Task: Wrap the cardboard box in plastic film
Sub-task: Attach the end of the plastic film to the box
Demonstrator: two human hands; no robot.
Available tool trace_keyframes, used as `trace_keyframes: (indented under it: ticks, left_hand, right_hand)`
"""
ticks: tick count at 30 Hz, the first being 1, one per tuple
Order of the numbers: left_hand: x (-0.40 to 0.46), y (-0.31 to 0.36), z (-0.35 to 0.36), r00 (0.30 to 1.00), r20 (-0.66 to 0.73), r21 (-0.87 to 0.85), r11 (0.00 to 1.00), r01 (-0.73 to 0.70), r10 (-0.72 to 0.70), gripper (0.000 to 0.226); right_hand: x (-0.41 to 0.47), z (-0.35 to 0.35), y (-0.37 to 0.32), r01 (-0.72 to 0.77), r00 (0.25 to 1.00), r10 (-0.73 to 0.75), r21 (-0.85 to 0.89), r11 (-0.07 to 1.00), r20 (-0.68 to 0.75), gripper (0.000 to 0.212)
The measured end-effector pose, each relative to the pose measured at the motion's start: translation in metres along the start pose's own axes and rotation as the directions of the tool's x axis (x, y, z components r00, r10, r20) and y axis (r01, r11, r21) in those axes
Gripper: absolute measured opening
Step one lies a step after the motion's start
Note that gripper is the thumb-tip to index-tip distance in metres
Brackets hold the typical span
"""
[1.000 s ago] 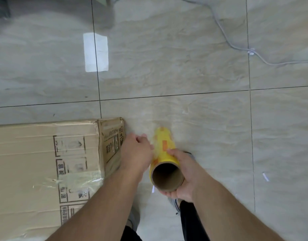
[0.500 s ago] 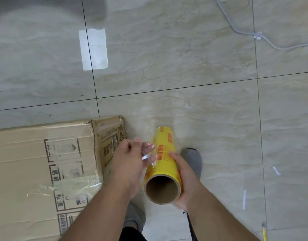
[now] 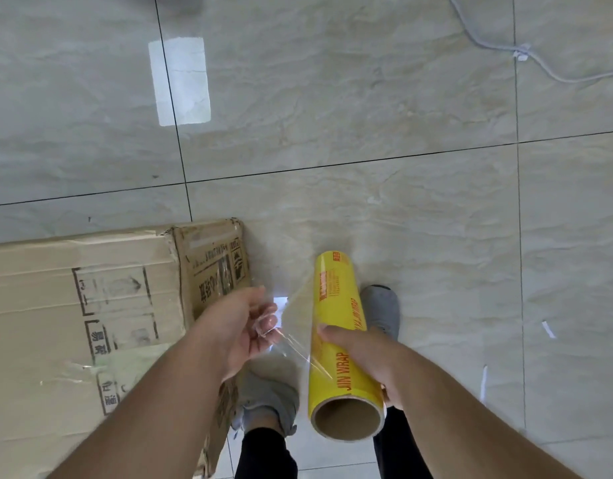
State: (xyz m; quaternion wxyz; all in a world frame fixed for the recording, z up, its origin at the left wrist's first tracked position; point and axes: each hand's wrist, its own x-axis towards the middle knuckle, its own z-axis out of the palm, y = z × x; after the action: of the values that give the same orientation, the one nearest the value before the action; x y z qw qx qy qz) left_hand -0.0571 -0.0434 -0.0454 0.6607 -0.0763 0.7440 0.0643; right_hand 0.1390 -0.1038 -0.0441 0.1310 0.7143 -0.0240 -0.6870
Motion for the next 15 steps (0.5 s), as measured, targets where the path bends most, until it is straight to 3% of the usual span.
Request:
trace_keyframes:
  ticks: [3, 4, 6, 8, 10, 12, 15]
  left_hand:
    - [0.033, 0.011, 0.01, 0.995, -0.061, 0.194, 0.977, 0.087, -0.077, 0.037]
    - [0.046, 0.015, 0.016, 0.992, -0.059, 0.242, 0.963, 0.119, -0.108, 0.045]
    - [0.073, 0.017, 0.034, 0.987, -0.079, 0.414, 0.896, 0.162, -0.142, 0.069]
    - [0.102, 0.007, 0.054, 0.989, -0.096, 0.648, 0.748, 0.147, -0.112, 0.082]
    - [0.128, -0.012, 0.07, 0.995, -0.059, 0.702, 0.705, 0.097, -0.078, 0.068]
    - [0.157, -0.026, 0.078, 1.0, -0.026, 0.615, 0.789, 0.003, 0.017, 0.045]
    - [0.176, -0.023, 0.071, 0.964, -0.129, 0.601, 0.791, -0.111, 0.234, 0.029]
  right_hand:
    - [-0.001, -0.003, 0.008, 0.068, 0.998, -0.068, 0.002, 0.998, 0.006, 0.053]
    - [0.001, -0.002, 0.011, 0.067, 0.998, -0.067, -0.003, 0.998, 0.004, 0.06]
    - [0.006, -0.001, 0.017, 0.053, 0.999, -0.053, -0.028, 0.998, 0.001, 0.094]
    - [0.021, 0.0, 0.024, 0.045, 0.999, -0.045, -0.019, 0.999, 0.004, 0.121]
    - [0.036, -0.001, 0.032, 0.044, 0.999, -0.044, 0.027, 0.999, 0.003, 0.141]
    - [0.041, -0.006, 0.036, 0.049, 0.999, -0.049, 0.055, 0.997, 0.005, 0.149]
    - [0.038, -0.016, 0.035, 0.049, 0.998, -0.051, 0.063, 0.997, 0.031, 0.133]
